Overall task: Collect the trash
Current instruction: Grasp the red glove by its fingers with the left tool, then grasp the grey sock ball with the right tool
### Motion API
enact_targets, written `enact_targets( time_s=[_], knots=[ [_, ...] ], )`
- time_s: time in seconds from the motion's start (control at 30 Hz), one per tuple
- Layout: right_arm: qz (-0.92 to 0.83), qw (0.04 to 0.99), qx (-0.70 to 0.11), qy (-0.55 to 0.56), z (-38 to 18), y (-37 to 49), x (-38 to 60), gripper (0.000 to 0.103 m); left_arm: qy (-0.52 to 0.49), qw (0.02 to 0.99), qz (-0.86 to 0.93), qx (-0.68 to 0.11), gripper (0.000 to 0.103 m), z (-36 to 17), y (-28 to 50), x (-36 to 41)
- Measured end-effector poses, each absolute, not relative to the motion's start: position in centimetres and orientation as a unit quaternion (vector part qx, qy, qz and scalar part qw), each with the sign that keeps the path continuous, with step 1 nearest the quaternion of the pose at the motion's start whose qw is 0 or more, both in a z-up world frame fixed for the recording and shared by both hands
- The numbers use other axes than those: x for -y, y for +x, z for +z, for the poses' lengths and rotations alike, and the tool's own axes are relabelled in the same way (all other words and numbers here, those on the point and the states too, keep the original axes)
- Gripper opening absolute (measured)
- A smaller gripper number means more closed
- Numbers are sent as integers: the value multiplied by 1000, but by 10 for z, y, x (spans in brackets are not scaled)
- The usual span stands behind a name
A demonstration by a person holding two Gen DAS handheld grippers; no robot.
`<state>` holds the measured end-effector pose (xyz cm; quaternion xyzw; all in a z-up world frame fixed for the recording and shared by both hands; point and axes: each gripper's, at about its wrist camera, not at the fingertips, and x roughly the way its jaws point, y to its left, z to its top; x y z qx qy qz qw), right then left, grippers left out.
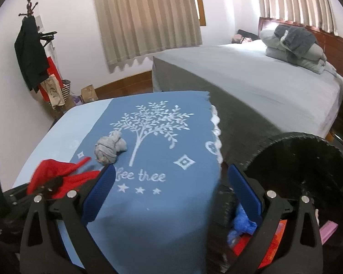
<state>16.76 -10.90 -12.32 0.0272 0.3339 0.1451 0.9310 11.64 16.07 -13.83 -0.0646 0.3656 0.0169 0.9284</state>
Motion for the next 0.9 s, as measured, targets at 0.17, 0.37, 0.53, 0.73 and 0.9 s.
enact_targets(
  time_s=[0.17,0.37,0.53,0.73,0.9],
  knots=[
    [167,927,-336,18,-126,181,78,96,-72,930,58,-355,8,-133,124,-190],
    [181,922,-341,13,-129,203,44,96,-59,933,82,-345,8,-132,149,-209],
    [186,918,-350,-3,-139,221,16,96,-49,932,88,-348,8,-137,168,-220],
    [182,911,-370,-12,-156,238,-1,96,-46,929,92,-356,8,-147,177,-226],
    [190,900,-392,-23,-169,248,-14,96,-64,925,101,-362,8,-154,178,-237]
  ],
)
